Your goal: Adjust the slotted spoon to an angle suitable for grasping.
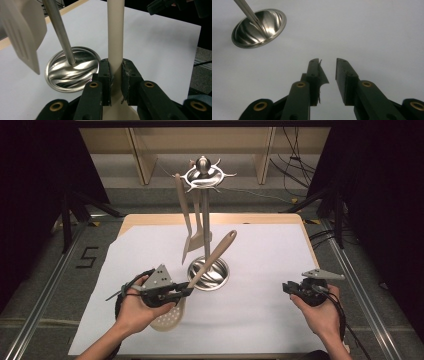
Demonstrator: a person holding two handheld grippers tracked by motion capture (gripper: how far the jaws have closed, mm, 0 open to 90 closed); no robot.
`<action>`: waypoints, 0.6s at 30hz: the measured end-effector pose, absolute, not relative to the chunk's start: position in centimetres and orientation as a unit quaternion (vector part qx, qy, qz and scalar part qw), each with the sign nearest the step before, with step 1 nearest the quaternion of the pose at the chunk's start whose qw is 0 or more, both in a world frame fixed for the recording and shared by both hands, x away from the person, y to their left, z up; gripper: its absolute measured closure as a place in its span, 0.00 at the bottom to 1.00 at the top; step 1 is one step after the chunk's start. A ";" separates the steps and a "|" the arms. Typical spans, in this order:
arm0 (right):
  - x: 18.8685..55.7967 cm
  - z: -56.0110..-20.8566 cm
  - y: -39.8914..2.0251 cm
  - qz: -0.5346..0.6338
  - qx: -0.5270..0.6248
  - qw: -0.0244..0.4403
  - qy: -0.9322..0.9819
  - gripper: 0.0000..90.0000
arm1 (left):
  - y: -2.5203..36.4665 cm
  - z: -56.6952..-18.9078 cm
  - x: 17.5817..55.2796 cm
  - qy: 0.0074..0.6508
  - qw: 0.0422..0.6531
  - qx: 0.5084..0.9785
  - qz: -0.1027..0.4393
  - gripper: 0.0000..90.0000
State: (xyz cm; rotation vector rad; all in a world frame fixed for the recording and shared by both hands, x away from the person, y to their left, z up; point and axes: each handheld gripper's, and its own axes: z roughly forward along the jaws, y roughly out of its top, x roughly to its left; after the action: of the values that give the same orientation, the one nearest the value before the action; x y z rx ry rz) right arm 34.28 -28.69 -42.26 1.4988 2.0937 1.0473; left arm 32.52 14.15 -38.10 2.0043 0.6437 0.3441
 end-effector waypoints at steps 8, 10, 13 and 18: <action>34.3 -42.5 -28.5 0.373 0.530 0.176 0.741 0.82 | 15.7 -37.6 31.7 0.267 0.504 0.806 0.155 0.87; 34.3 -42.4 -28.5 0.369 0.529 0.176 0.743 0.82 | 16.0 -37.4 31.6 0.270 0.509 0.801 0.160 0.87; 34.1 -42.5 -28.4 0.369 0.543 0.169 0.735 0.82 | 16.6 -37.1 31.5 0.270 0.515 0.797 0.165 0.87; 34.1 -42.6 -28.6 0.367 0.543 0.166 0.736 0.82 | 17.1 -36.9 31.2 0.274 0.532 0.783 0.170 0.87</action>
State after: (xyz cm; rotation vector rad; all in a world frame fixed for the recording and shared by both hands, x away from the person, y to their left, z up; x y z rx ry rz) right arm 34.13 -28.56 -42.60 1.5468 2.0968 1.0455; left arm 31.18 17.08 -36.90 1.8669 0.6539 0.4046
